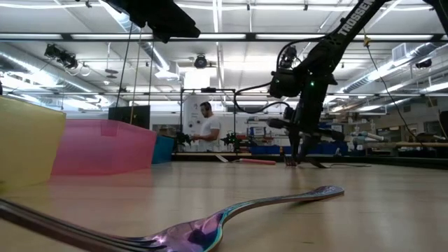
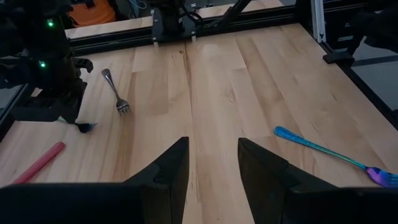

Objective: Sort silverware by color (type)
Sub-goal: Put the blue fork into the pink bin

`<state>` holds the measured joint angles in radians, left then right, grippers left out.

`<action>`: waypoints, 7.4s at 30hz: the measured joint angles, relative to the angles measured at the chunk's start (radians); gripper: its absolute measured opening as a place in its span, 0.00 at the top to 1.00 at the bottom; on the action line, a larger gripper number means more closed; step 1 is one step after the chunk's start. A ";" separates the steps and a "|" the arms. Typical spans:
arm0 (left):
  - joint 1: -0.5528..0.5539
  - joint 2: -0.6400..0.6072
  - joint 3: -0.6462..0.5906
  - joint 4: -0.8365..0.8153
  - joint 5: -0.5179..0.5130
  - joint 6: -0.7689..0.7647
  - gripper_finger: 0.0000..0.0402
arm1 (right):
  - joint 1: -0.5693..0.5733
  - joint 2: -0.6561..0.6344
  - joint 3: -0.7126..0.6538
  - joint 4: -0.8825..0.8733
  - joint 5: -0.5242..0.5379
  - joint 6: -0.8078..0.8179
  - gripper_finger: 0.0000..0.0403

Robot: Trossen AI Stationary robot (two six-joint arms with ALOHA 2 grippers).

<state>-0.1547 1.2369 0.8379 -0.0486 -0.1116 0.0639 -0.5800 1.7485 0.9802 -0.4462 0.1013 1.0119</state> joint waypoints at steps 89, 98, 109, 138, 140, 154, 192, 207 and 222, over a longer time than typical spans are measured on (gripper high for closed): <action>0.095 0.235 0.001 0.536 -0.027 -0.205 0.66 | 0.986 -0.463 0.000 0.140 0.959 -0.608 0.98; 0.110 0.317 0.000 0.722 -0.027 -0.237 0.66 | 1.025 -0.281 0.000 0.442 1.081 -0.853 0.98; 0.112 0.330 0.000 0.754 -0.023 -0.236 0.66 | 1.043 -0.212 0.000 0.544 1.046 -0.876 0.98; 0.111 0.329 0.002 0.741 -0.020 -0.175 0.93 | 0.995 -0.148 -0.008 0.647 0.893 -0.885 0.98; 0.111 0.329 0.002 0.739 -0.017 -0.176 0.98 | 0.994 -0.148 -0.008 0.645 0.894 -0.886 0.98; 0.115 0.328 -0.001 0.709 -0.042 -0.103 1.00 | 1.008 -0.149 -0.006 0.612 0.894 -0.919 0.86; 0.107 0.253 0.000 -0.100 -0.068 -0.672 0.79 | 1.036 -0.150 -0.007 0.617 0.979 -0.987 0.83; 0.116 0.376 0.000 -0.145 -0.141 -0.739 0.80 | 1.036 -0.150 -0.008 0.616 0.978 -0.989 0.83; 0.152 0.337 0.024 -0.124 -0.045 -0.602 0.80 | 1.022 -0.150 -0.008 0.617 0.873 -0.912 0.83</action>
<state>-0.0025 1.5739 0.8619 -0.1725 -0.1568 -0.5383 0.4415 1.5990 0.9726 0.1710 0.9741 0.1002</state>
